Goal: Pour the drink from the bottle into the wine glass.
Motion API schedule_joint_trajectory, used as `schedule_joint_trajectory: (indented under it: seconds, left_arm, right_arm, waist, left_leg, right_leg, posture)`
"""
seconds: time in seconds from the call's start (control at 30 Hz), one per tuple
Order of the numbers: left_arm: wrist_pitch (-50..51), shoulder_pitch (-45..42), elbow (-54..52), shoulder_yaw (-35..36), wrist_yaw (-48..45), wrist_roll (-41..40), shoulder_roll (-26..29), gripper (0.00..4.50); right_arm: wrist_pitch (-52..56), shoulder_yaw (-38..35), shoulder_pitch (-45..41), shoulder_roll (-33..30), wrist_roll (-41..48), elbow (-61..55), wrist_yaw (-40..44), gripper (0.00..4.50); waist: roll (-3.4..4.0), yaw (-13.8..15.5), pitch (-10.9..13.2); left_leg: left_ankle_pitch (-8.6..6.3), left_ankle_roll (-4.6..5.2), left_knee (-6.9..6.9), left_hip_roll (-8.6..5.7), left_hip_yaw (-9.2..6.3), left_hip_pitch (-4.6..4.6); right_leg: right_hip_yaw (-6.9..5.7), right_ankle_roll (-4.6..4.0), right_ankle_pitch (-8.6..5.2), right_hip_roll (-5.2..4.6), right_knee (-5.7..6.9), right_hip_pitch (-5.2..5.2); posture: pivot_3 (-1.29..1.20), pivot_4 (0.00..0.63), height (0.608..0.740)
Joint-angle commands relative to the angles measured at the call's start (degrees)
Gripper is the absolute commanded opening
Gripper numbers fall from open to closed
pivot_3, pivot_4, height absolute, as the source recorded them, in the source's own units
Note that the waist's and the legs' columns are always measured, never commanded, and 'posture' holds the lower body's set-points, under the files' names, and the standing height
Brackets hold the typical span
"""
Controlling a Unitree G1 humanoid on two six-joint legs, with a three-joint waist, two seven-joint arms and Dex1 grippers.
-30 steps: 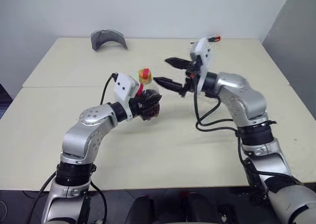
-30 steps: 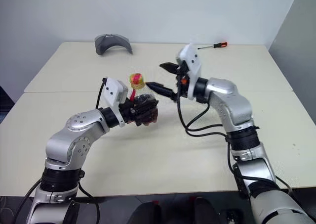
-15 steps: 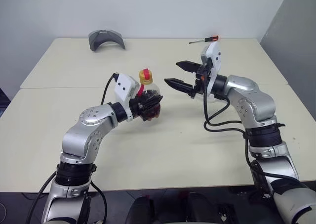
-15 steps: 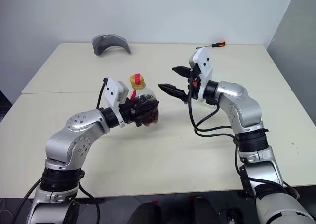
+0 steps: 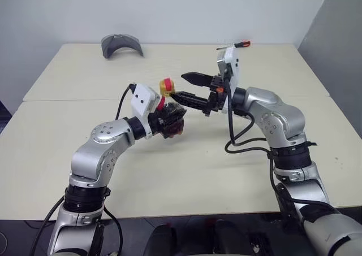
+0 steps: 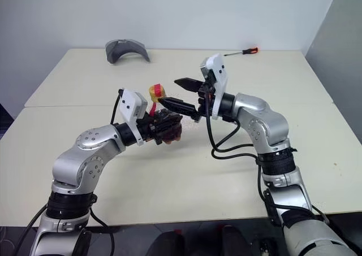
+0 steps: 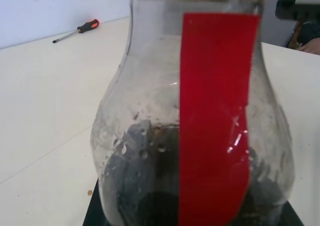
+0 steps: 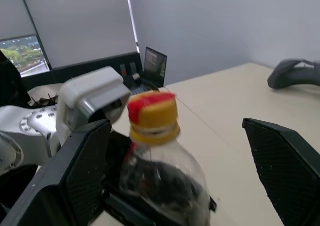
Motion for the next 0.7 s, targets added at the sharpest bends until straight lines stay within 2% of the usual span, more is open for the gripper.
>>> schedule_joint_trajectory:
  seconds: [0.03,0.4,0.53,0.7]
  left_arm:
    - [-1.05,-0.54,-2.54,0.06,-0.15,-0.22,-0.02,1.42]
    - [-0.66,0.04,-3.69,0.23,0.15,-0.71,0.05,1.42]
    - [-0.50,-0.08,-3.61,0.36,0.17,-0.82,0.13,1.42]
    - [-0.50,-0.31,-3.35,0.34,0.14,-0.95,0.07,1.42]
  right_arm:
    - [-0.60,-0.36,-1.44,0.84,0.72,-0.79,-0.17,4.46]
    - [-1.80,0.62,-2.71,2.69,-0.22,0.82,0.09,4.46]
    - [-2.24,0.43,-2.95,2.81,-0.04,1.11,0.01,3.60]
    - [-2.73,0.53,-2.83,2.60,-0.27,1.20,0.03,1.82]
  waist:
    - [0.00,0.02,0.00]
    - [0.00,0.00,0.00]
    - [0.00,0.01,0.00]
    - [0.00,0.00,0.00]
  left_leg:
    - [0.00,0.00,0.01,-0.01,0.01,-0.01]
    - [0.00,0.00,0.01,-0.01,0.01,0.00]
    - [0.00,0.00,0.01,-0.01,0.01,0.00]
    - [0.00,0.01,0.01,-0.01,0.01,0.00]
  right_leg:
    - [0.01,0.00,0.00,0.00,0.00,0.00]
    - [0.01,0.00,0.00,-0.01,0.00,0.00]
    - [0.01,0.00,0.00,-0.01,0.00,0.00]
    - [0.01,0.00,0.00,-0.01,0.00,0.00]
  posture:
    - [0.00,0.150,0.740]
    - [0.00,0.150,0.740]
    - [0.00,0.150,0.740]
    - [0.00,0.150,0.740]
